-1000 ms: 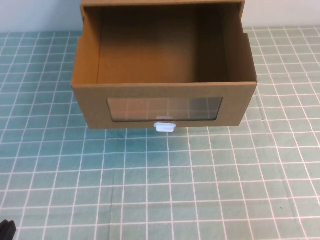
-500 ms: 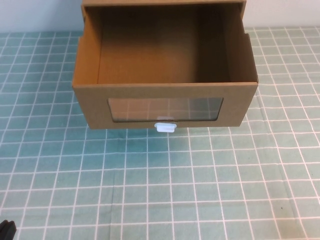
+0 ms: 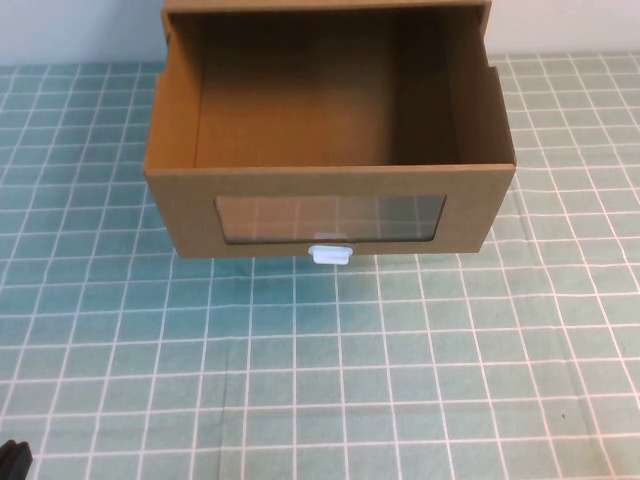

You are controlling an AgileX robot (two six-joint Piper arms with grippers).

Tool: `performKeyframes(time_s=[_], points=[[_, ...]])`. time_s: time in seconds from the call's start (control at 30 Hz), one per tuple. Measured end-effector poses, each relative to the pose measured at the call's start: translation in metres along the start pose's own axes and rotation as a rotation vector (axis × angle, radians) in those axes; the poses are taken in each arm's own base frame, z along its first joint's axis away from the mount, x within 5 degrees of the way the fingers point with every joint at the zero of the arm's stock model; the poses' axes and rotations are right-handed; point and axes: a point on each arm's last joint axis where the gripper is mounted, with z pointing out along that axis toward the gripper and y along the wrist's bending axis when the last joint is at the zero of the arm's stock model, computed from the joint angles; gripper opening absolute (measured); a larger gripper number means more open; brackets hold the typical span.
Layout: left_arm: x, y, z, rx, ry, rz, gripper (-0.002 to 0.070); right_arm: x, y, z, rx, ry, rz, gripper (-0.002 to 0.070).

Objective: Open the shoe box
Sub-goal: 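Pull the top drawer of the cardboard box fully open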

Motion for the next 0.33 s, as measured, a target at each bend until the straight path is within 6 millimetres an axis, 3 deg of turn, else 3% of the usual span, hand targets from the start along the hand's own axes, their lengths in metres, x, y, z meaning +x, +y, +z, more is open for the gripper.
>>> performKeyframes(time_s=[0.33], points=[[0.0,0.0,0.0,0.0,0.0,-0.002,-0.0005,0.0004,-0.0016,-0.0002,0.049,0.0,0.098,-0.0013]])
